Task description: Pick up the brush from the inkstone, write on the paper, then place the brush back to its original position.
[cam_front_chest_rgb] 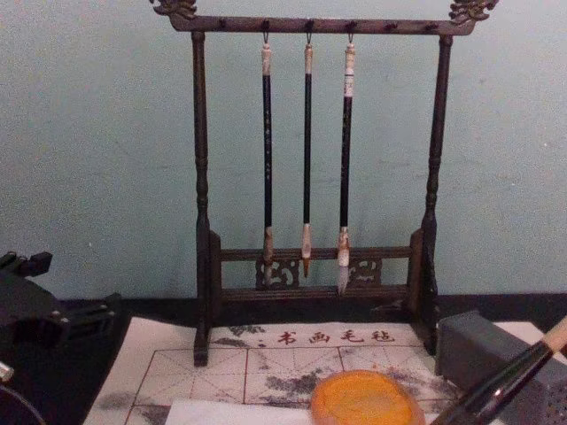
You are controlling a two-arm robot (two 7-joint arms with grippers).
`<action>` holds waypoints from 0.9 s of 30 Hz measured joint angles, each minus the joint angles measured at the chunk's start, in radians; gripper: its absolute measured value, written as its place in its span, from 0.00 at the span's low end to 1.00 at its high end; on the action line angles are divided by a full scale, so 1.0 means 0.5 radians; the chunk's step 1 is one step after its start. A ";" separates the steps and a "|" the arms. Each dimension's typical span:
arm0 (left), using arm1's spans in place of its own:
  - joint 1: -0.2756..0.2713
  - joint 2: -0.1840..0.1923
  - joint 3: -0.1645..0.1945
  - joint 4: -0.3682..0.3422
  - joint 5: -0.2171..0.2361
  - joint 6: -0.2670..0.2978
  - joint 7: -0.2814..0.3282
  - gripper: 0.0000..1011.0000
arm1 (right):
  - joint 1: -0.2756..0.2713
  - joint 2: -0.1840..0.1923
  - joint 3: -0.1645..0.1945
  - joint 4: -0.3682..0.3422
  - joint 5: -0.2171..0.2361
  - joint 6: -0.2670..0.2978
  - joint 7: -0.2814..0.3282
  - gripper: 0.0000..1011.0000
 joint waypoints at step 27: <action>0.000 0.000 0.000 0.000 0.000 0.000 0.000 0.99 | 0.045 0.019 -0.105 0.029 -0.153 -0.094 -0.028 0.18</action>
